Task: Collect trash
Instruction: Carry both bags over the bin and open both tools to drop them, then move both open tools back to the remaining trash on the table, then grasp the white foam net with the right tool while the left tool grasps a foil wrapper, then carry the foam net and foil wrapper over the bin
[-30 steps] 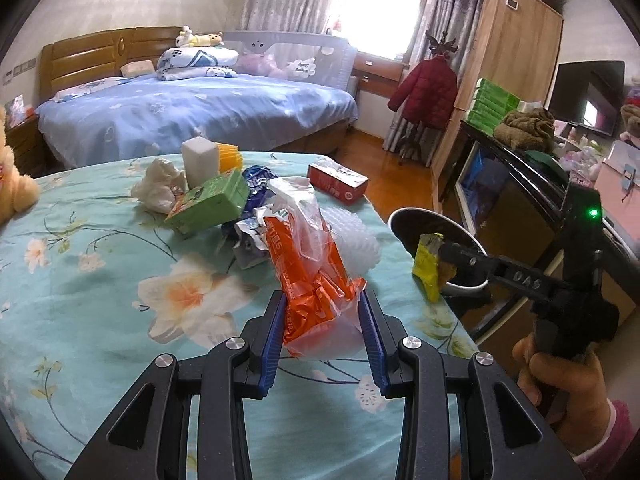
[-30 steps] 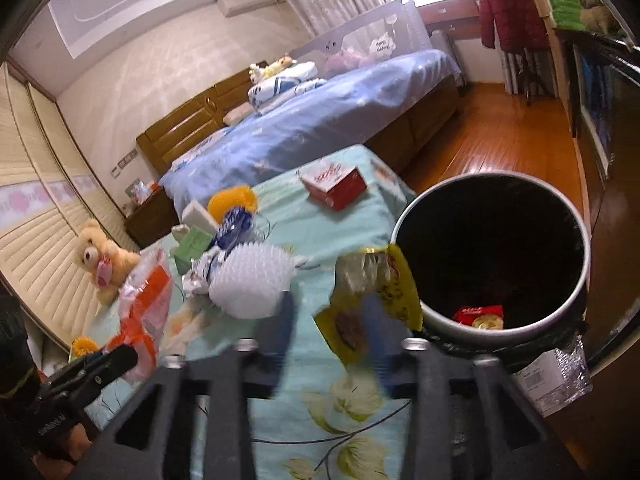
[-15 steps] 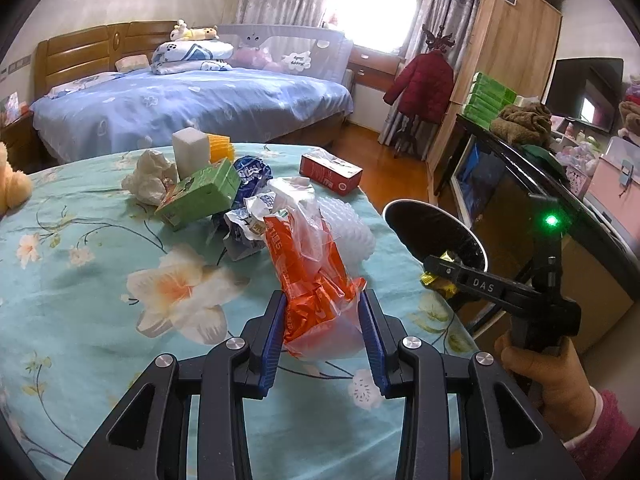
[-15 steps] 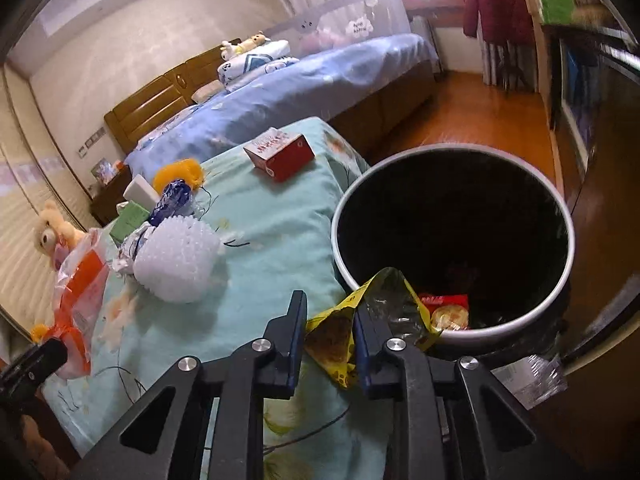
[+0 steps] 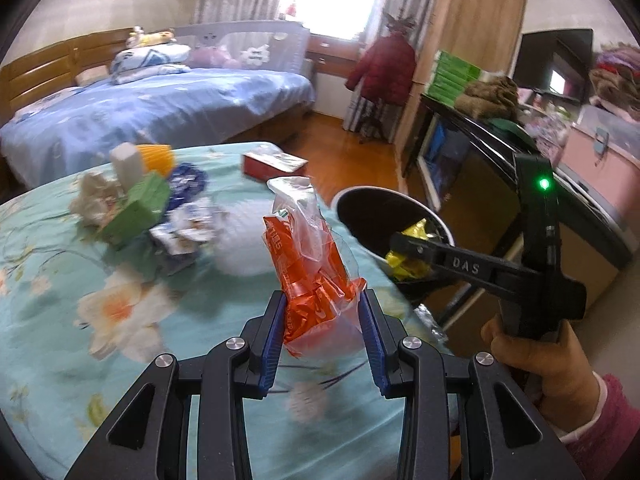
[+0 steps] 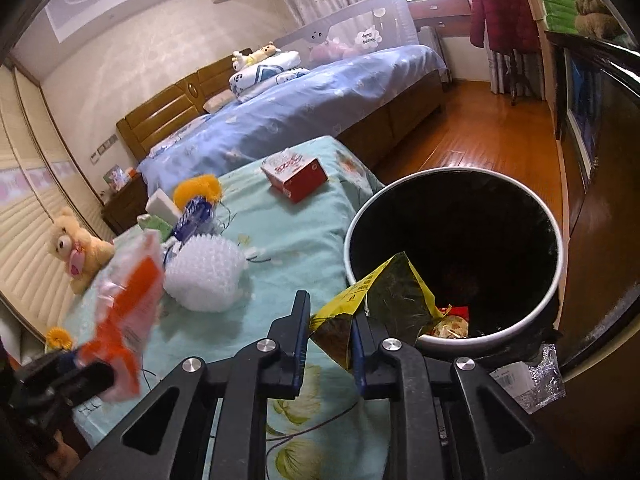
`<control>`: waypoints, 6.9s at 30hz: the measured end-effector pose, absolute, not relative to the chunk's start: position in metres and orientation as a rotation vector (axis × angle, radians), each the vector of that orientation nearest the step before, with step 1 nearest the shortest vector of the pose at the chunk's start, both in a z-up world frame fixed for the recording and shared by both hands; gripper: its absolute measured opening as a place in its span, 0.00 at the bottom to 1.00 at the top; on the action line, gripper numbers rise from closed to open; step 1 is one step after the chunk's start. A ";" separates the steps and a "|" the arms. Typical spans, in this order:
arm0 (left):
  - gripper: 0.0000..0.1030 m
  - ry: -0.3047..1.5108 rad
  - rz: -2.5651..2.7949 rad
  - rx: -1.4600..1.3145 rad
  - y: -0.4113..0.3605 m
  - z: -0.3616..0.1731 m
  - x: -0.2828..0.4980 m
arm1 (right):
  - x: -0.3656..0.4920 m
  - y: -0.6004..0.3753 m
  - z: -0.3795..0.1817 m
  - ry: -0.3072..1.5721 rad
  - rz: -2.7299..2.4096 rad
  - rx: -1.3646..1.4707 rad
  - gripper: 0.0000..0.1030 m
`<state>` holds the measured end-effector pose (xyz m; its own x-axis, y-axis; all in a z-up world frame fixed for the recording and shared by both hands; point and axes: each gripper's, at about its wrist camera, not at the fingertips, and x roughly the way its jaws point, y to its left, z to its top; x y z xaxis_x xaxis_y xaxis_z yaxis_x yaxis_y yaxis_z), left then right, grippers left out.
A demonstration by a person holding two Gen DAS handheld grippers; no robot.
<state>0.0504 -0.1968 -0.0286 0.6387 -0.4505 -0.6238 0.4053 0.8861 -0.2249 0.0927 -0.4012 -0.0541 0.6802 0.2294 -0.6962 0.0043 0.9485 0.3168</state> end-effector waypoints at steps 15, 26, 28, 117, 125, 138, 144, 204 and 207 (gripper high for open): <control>0.34 0.781 -0.585 0.000 -0.263 -0.035 0.098 | 0.097 -0.459 -0.048 0.802 0.094 0.434 0.18; 0.35 0.814 -0.594 0.022 -0.305 -0.040 0.142 | 0.120 -0.483 -0.058 0.837 0.073 0.466 0.18; 0.35 0.824 -0.593 0.016 -0.310 -0.042 0.149 | 0.126 -0.486 -0.059 0.846 0.073 0.466 0.18; 0.55 0.837 -0.189 -0.182 -0.116 -0.051 0.104 | 0.118 -0.340 -0.074 0.877 0.298 0.454 0.86; 0.46 0.852 -0.232 -0.143 -0.117 -0.053 0.137 | 0.143 -0.337 -0.084 0.909 0.333 0.535 0.69; 0.29 0.876 -0.314 -0.104 -0.139 -0.063 0.178 | 0.158 -0.331 -0.096 0.951 0.410 0.577 0.23; 0.05 0.868 -0.326 -0.098 -0.144 -0.066 0.184 | 0.152 -0.337 -0.091 0.938 0.403 0.573 0.20; 0.01 0.846 -0.486 -0.081 -0.272 -0.055 0.169 | 0.080 -0.482 -0.064 0.791 0.019 0.539 0.20; 0.01 0.849 -0.491 -0.069 -0.281 -0.054 0.173 | 0.082 -0.485 -0.067 0.800 0.002 0.528 0.20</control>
<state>0.1726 -0.2808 -0.0545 0.5567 -0.4423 -0.7032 0.3883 0.8869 -0.2504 0.0820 -0.4853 -0.0669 0.7035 0.1973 -0.6827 0.1942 0.8707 0.4518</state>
